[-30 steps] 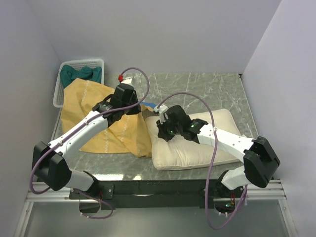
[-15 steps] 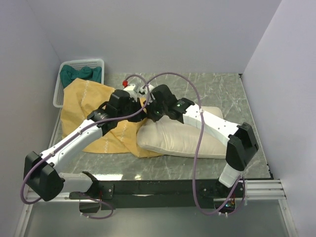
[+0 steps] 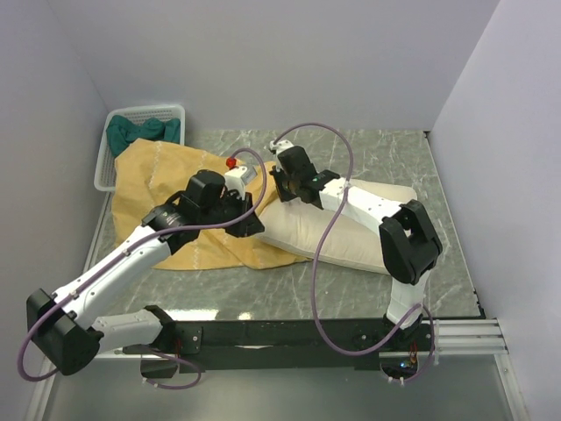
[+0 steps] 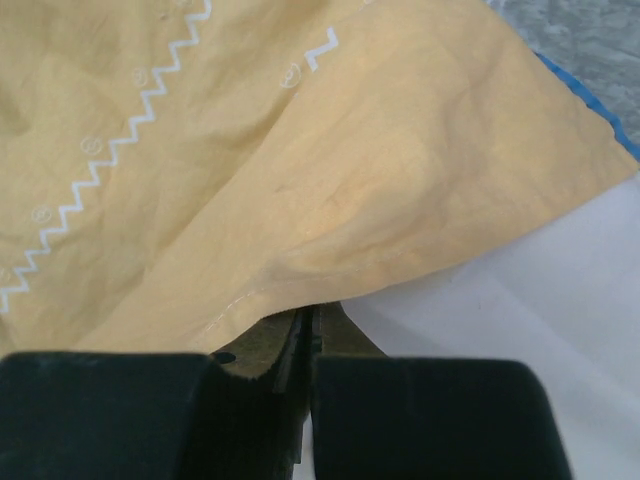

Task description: Put the pillow into the pillowcase

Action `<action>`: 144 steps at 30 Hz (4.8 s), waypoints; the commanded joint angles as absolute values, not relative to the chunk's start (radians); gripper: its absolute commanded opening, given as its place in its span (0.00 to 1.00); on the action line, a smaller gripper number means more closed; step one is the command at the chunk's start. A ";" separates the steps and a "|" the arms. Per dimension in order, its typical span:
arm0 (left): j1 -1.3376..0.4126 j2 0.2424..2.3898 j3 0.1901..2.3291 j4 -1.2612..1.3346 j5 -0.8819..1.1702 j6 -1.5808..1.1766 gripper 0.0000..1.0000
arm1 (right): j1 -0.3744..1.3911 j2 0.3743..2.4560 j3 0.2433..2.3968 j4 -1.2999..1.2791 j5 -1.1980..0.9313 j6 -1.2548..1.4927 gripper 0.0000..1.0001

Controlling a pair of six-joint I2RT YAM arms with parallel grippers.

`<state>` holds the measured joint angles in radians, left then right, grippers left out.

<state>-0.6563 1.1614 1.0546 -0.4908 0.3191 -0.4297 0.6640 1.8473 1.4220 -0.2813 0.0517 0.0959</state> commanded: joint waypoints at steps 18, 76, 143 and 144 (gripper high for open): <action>-0.657 1.416 0.989 -0.338 -0.216 -0.650 0.59 | 0.638 1.812 1.350 -0.087 -0.040 0.167 0.00; -0.655 1.425 0.899 -0.169 -0.310 -0.670 0.61 | 0.591 1.833 1.378 -0.110 -0.153 0.166 0.00; -0.690 1.522 1.184 -0.284 0.143 -0.601 0.02 | 0.368 1.465 1.134 -0.212 0.147 0.551 0.87; -0.692 1.522 1.187 -0.288 0.138 -0.601 0.02 | 0.286 1.439 1.056 -0.207 0.140 0.555 0.90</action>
<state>-0.6899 1.5146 1.1202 -0.2844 0.1867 -0.5884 0.4339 1.5402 1.1999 -0.1684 0.1226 0.5495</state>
